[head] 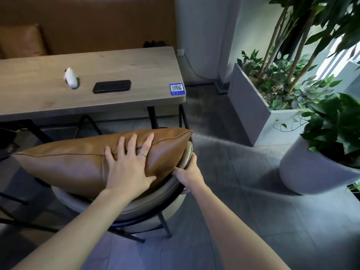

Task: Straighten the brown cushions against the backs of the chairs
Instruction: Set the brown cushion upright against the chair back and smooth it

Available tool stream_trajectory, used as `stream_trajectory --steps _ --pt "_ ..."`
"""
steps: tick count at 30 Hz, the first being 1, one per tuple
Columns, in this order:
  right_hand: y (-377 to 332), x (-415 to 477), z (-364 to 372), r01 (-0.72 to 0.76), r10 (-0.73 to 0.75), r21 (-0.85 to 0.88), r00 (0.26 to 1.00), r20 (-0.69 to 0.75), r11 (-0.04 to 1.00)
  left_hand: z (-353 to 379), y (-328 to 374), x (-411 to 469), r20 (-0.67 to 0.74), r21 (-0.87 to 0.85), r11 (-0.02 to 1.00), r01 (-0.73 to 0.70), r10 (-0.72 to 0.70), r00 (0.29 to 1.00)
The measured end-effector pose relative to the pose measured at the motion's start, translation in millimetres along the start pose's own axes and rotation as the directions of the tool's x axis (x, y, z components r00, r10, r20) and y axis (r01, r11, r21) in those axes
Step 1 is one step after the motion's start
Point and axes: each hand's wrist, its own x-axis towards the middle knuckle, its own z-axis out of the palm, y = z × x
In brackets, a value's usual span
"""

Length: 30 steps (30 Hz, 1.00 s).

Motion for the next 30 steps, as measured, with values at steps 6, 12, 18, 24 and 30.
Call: stream_trajectory --steps 6,12,18,24,30 --pt "3 -2 1 0.024 -0.024 -0.041 1.0 -0.009 0.999 2 -1 -8 -0.016 0.003 1.0 0.0 0.0 1.0" --pt "5 -4 -1 0.012 -0.012 -0.004 1.0 -0.007 1.0 8 -7 -11 -0.008 -0.02 1.0 -0.017 0.017 1.0" --pt "8 -10 5 0.003 -0.003 0.03 1.0 -0.024 1.0 8 -13 -16 -0.008 -0.014 1.0 -0.021 0.021 1.0" --pt "15 -14 10 -0.012 0.014 0.057 0.999 -0.031 0.998 2 -15 -22 -0.021 -0.004 1.0 -0.028 0.027 0.999" --pt "13 -13 7 -0.01 0.013 0.071 0.999 -0.042 0.997 41 -17 -84 0.016 0.129 0.973 -0.19 0.19 0.982"
